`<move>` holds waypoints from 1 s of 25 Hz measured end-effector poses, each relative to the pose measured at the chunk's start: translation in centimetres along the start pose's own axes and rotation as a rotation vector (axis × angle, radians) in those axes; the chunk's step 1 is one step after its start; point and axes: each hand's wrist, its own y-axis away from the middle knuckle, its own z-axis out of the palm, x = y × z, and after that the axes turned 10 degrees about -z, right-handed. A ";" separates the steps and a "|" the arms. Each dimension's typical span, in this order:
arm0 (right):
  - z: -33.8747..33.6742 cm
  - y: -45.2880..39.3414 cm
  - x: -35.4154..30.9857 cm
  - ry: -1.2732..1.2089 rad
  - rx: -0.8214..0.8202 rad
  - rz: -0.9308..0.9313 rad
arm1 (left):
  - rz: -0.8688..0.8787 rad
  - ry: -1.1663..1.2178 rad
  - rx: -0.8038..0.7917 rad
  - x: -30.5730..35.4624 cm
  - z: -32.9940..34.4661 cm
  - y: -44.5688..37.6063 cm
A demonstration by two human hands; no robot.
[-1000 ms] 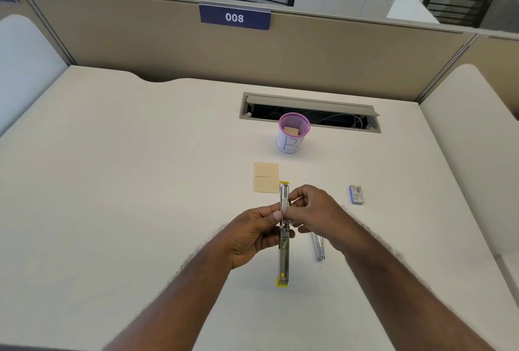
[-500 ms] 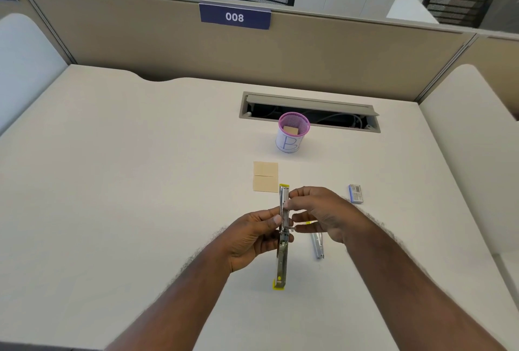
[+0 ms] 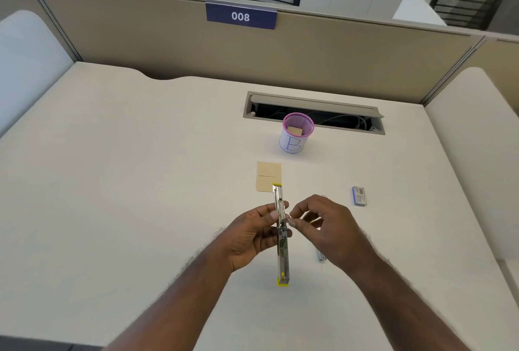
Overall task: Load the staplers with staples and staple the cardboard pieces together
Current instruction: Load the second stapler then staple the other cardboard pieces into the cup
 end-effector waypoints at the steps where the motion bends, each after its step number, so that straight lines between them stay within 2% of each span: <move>1: 0.0 0.0 -0.1 0.088 0.009 -0.033 | -0.005 -0.010 0.003 0.0 0.1 0.0; 5: 0.3 0.4 -0.8 0.422 0.023 -0.192 | -0.012 -0.021 0.016 0.1 0.1 0.0; 11: 0.8 -0.2 -1.2 0.444 0.115 -0.229 | -0.003 -0.019 -0.001 0.2 0.0 -0.1; 14: 0.9 -0.7 -1.0 0.456 0.122 -0.200 | -0.003 -0.022 -0.012 0.2 0.1 -0.1; 19: 1.2 -1.5 -0.6 0.489 0.024 -0.081 | -0.015 -0.040 -0.033 0.0 0.5 -0.3; 22: 1.5 -1.2 -0.8 0.499 0.039 -0.059 | 0.011 -0.019 -0.026 0.4 0.5 -0.2; 25: 1.2 -0.9 -0.7 0.287 0.088 0.111 | 0.035 0.024 -0.008 1.2 0.3 0.0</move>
